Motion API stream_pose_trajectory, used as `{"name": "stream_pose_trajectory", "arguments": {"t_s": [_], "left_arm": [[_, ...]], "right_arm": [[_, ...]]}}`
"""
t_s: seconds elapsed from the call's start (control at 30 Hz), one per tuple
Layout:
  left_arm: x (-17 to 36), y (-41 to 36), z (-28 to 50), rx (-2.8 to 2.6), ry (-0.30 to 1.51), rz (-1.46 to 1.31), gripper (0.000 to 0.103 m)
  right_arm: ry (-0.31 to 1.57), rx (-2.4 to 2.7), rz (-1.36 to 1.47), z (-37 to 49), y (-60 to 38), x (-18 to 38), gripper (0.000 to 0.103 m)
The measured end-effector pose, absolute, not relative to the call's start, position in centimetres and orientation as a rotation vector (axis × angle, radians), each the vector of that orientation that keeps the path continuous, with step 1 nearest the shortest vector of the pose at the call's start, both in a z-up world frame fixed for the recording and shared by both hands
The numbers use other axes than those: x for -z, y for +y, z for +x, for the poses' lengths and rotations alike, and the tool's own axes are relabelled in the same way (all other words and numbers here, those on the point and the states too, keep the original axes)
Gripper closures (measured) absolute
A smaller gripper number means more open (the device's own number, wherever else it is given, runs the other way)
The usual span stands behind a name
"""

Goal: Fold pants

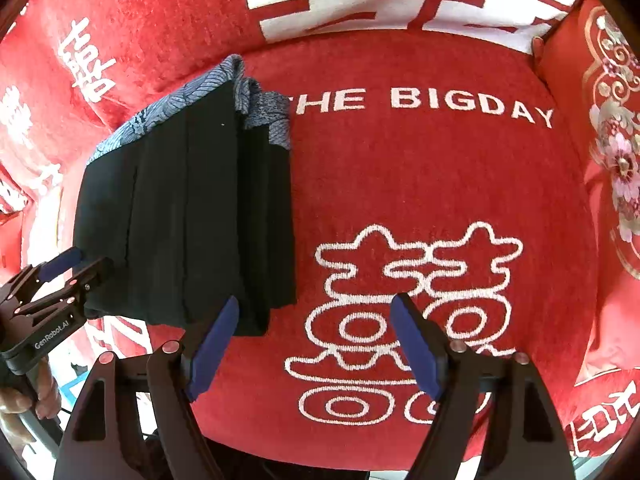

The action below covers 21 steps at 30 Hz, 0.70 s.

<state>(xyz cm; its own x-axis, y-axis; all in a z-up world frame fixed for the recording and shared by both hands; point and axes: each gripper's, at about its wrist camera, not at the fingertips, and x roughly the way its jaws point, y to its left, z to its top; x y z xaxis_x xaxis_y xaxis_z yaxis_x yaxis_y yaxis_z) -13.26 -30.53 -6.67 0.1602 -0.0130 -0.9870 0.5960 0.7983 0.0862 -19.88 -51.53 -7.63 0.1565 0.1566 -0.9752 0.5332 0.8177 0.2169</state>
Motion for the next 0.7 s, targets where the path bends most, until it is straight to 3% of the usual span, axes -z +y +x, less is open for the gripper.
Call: {"name": "stream_pose_trajectory", "arguments": {"t_s": [0.43, 0.53, 0.7], "left_arm": [[6.9, -27.9, -9.3, 0.367, 1.345, 0.511, 0.036], [7.6, -27.6, -8.7, 0.347, 1.375, 0.483, 0.022], [7.4, -27.1, -8.1, 0.404, 1.387, 0.415, 0.022]], "right_arm": [[1.384, 0.309, 0.660, -20.6, -53.9, 7.3, 0.022], [1.378, 0.300, 0.679, -19.9, -54.0, 7.8, 0.022], [1.317, 0.214, 0.763, -18.8, -54.2, 8.0, 0.021]]}}
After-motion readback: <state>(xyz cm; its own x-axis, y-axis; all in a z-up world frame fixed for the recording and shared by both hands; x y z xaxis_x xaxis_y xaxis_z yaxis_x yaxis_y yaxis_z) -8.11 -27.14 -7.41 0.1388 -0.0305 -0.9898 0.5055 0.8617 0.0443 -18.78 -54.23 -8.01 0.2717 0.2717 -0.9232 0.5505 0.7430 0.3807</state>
